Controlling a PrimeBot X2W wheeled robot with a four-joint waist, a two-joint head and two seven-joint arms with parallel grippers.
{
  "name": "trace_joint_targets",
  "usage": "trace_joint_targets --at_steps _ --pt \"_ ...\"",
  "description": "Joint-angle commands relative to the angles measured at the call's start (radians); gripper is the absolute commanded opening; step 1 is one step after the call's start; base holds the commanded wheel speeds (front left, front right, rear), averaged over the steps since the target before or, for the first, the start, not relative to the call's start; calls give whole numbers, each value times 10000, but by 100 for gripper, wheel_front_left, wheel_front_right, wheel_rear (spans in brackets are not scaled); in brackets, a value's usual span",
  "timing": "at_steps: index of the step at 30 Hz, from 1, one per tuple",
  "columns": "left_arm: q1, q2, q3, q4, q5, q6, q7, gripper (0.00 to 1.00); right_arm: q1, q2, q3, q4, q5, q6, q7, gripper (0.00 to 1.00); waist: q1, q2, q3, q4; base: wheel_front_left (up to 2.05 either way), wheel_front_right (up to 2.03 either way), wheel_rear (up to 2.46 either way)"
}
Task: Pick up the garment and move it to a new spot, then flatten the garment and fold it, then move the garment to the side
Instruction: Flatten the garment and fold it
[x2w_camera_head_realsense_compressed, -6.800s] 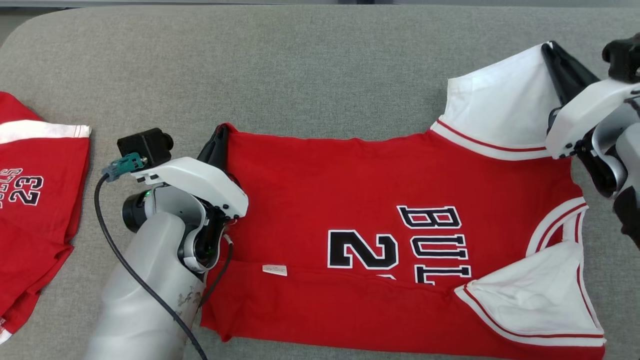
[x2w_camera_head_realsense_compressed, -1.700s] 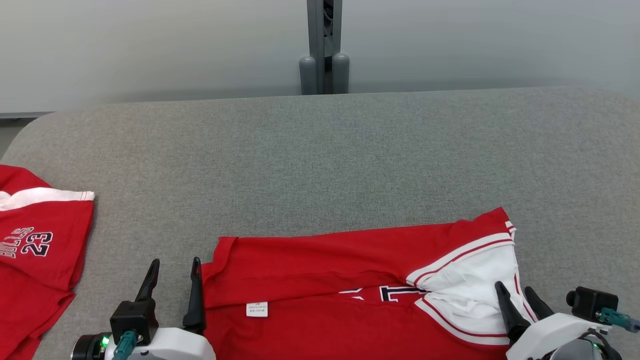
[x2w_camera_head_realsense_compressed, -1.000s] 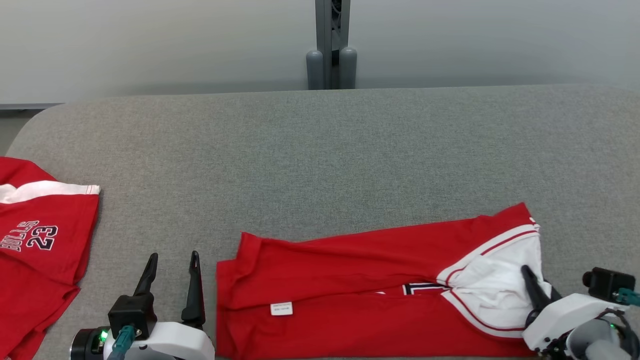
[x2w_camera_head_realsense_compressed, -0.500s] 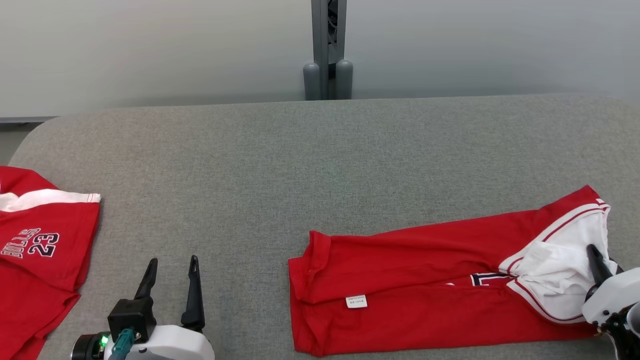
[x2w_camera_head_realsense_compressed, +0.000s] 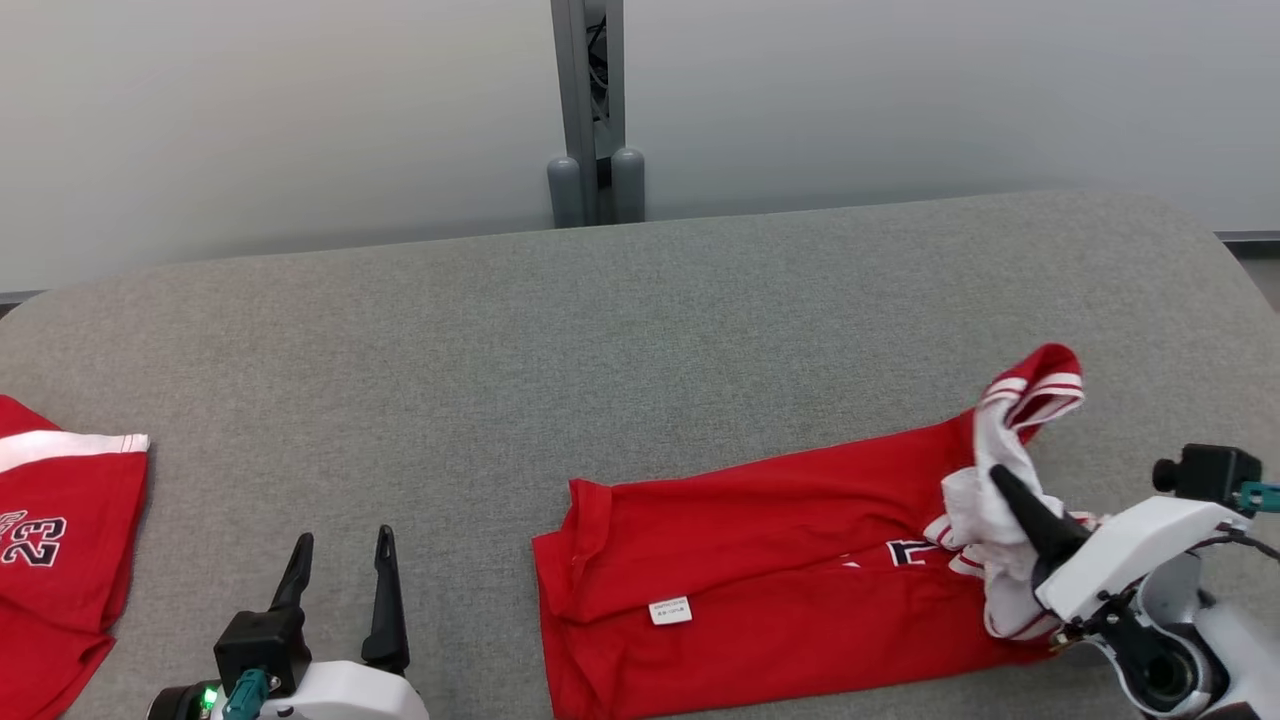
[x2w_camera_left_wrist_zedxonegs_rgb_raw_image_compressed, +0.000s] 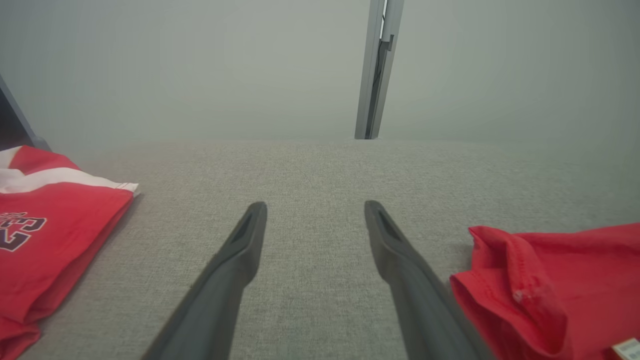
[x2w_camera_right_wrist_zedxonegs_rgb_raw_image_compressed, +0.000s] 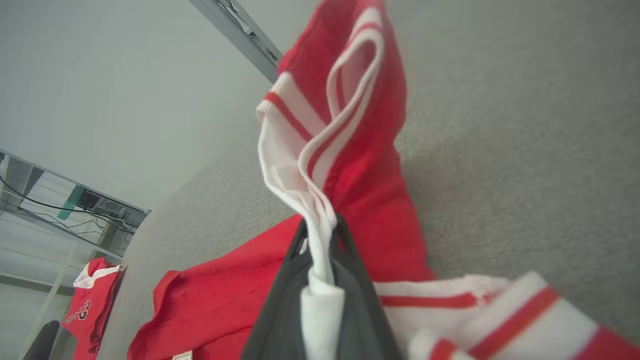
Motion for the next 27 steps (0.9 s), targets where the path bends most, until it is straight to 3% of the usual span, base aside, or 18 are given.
trace_joint_targets --at_steps 1,4,11,14,18,27 --pt "93 54 40 25 72 -2 -24 100 258 228 -87 -365 265 9 287 0 0 0 -4 -68 0 0 0" --pt "47 36 50 38 57 -16 -23 100 498 601 -195 -869 495 9 665 0 0 0 20 -98 0 0 0" --pt "-19 -15 -2 114 -31 -54 -23 100 1378 2518 -622 -1904 924 16 1713 0 0 0 32 -12 0 0 0" --pt "-74 -29 -51 169 -43 -77 -23 100 1648 3007 -702 -1997 857 16 2028 0 0 0 60 155 0 0 0" --pt "-134 -34 -64 215 -67 -86 -23 100 1787 3253 -816 -1941 1145 16 2088 0 0 0 86 430 0 0 0" --pt "-124 -42 -284 256 -283 3 -23 100 1006 3248 900 -1719 3386 16 664 0 0 0 274 1088 0 0 0"
